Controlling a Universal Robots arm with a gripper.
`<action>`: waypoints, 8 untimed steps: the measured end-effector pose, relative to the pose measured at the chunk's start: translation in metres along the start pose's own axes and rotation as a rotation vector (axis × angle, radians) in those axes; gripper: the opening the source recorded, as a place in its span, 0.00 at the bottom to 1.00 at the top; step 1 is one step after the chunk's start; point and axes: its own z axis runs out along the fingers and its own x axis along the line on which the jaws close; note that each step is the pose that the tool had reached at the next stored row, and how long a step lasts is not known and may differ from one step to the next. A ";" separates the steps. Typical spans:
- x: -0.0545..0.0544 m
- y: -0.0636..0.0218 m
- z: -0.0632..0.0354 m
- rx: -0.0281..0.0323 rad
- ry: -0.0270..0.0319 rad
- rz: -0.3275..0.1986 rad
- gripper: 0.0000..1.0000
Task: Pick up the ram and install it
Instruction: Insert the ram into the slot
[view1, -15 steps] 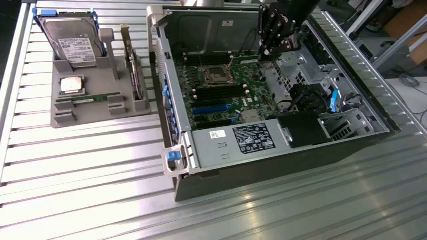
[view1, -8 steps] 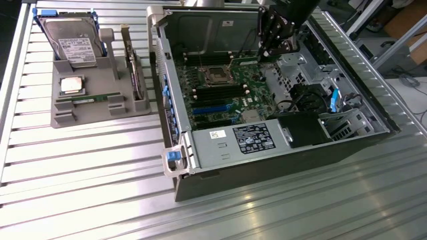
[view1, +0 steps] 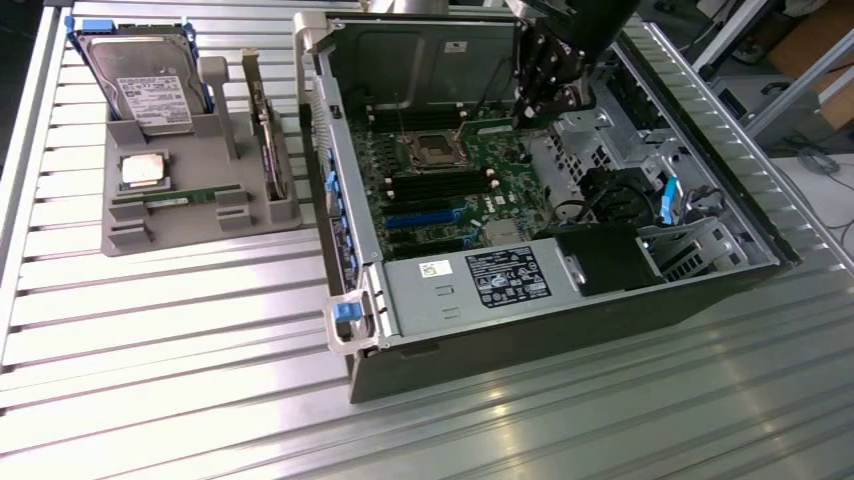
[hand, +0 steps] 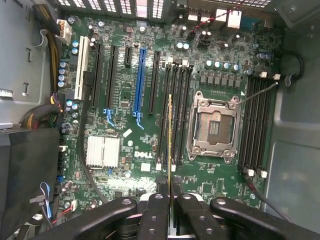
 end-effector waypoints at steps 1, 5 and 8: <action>0.000 0.0000 0.0007 0.0000 0.0000 0.000 0.13; 0.000 0.0003 0.0048 0.0000 0.0001 0.000 0.13; 0.000 0.0009 0.0060 0.0000 0.0000 0.000 0.13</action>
